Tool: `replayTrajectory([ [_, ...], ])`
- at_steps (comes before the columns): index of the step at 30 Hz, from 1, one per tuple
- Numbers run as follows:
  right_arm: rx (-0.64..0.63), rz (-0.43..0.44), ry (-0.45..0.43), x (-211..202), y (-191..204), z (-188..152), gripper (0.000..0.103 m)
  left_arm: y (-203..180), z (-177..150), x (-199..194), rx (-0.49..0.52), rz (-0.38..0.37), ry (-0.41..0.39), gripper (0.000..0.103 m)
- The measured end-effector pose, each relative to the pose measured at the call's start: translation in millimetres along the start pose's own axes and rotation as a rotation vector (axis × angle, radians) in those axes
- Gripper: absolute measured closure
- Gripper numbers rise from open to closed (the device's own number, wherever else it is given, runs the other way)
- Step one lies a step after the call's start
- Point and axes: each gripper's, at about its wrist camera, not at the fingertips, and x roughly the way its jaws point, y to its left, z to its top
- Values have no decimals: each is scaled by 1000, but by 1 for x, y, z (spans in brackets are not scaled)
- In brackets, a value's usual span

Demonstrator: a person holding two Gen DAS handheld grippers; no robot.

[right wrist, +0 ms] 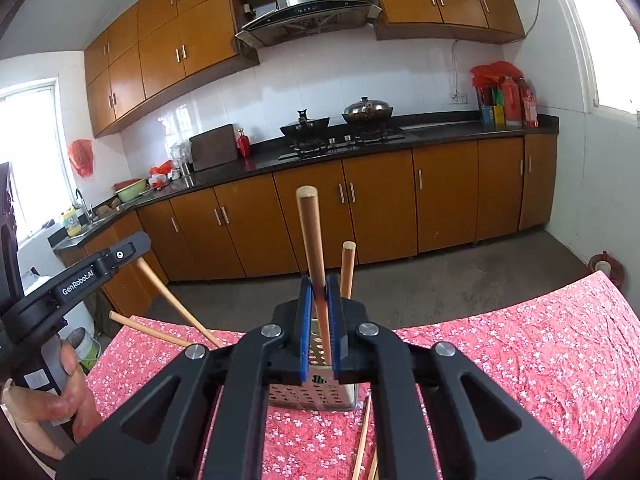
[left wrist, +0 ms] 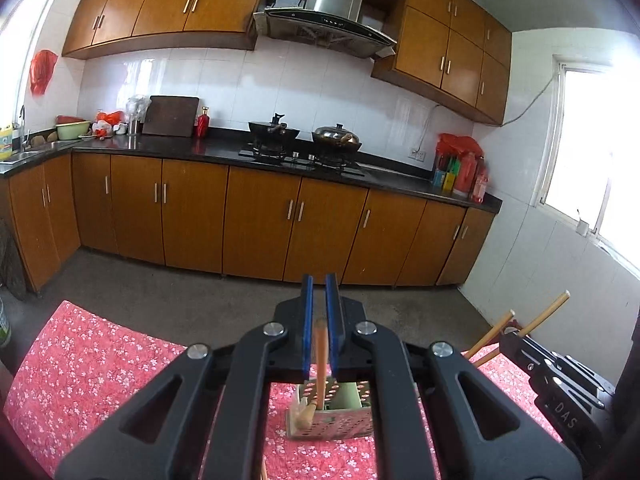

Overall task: Organize utensils
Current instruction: 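Open the left gripper over the holder while the right gripper opens, dropping both chopsticks in, then lower the left gripper onto a third chopstick and close it while the right gripper grasps one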

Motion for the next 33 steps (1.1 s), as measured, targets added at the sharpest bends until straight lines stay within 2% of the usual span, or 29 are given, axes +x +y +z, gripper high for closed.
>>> replayTrajectory([
  [4,-3,-4,-39,-13,3,5,93,4,6,-17,3,-9,-29,93],
  [6,0,-5,-65,-24,4,7,89,5,9,-30,7,-14,-49,90],
  [9,-3,-12,-107,-44,2,8,88,9,9,-52,12,-16,-71,89],
  [14,18,-50,-102,-66,-20,-10,88,31,-12,-81,19,17,-39,88],
  [17,43,-90,-27,-58,-41,-37,88,48,-38,-84,25,56,7,87],
  [20,56,-132,130,-25,-60,-82,88,68,-74,-76,33,102,92,87],
  [22,54,-123,228,-6,-63,-109,88,81,-104,-67,15,119,166,87],
  [23,59,-102,294,7,-63,-128,88,88,-121,-60,-1,120,215,87],
  [26,78,-40,415,30,-57,-165,88,97,-153,-51,-21,120,298,87],
  [28,70,-36,450,38,-53,-178,89,100,-173,-46,-27,116,351,87],
  [33,53,-56,503,54,-46,-197,90,101,-202,-43,-41,97,415,87],
])
